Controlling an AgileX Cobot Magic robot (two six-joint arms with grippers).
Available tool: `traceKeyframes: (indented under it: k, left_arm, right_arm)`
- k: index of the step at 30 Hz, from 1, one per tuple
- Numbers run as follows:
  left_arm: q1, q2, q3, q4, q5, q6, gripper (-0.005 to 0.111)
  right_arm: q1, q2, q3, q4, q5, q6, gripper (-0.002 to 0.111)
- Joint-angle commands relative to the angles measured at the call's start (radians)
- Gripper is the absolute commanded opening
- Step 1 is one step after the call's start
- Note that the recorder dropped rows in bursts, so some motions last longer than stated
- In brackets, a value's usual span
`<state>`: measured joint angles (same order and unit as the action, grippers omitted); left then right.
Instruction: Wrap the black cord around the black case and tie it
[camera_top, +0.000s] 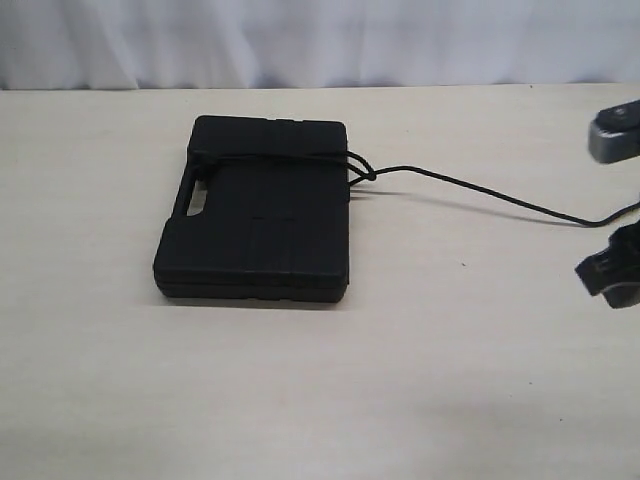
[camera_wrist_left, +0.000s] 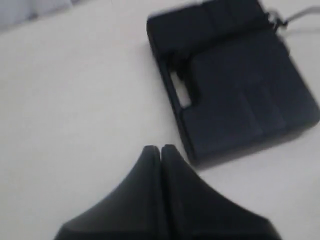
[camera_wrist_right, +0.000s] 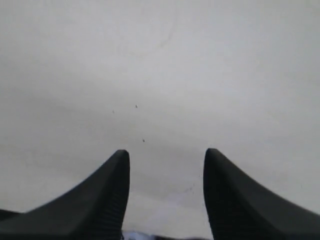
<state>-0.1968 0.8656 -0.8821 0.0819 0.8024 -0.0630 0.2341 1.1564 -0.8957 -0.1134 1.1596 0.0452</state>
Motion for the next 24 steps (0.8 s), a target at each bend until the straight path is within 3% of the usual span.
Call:
traceKeyframes:
  k: [1, 7, 12, 14, 19, 24]
  left_arm:
    - [-0.001, -0.268, 0.073, -0.010, -0.204, 0.018, 0.000]
    - [-0.001, -0.488, 0.320, -0.016, -0.650, 0.018, 0.000]
    - [-0.001, -0.441, 0.542, -0.016, -1.090, 0.018, 0.000]
    - [-0.001, -0.423, 0.579, -0.016, -1.101, 0.018, 0.000]
    - [-0.001, -0.423, 0.589, -0.014, -0.917, 0.018, 0.000]
    - [-0.001, -0.423, 0.589, -0.007, -0.891, 0.018, 0.000]
  right_arm:
    - [0.001, -0.227, 0.047, 0.031, -0.147, 0.004, 0.045]
    - [0.001, -0.502, 0.203, 0.020, -0.525, -0.001, 0.045]
    - [0.001, -0.624, 0.401, 0.020, -0.990, -0.007, 0.045]
    - [0.001, -0.651, 0.446, 0.020, -1.067, -0.007, 0.045]
    - [0.001, -0.693, 0.494, 0.020, -1.072, -0.007, 0.045]
    - [0.001, -0.697, 0.494, 0.020, -1.067, -0.007, 0.045]
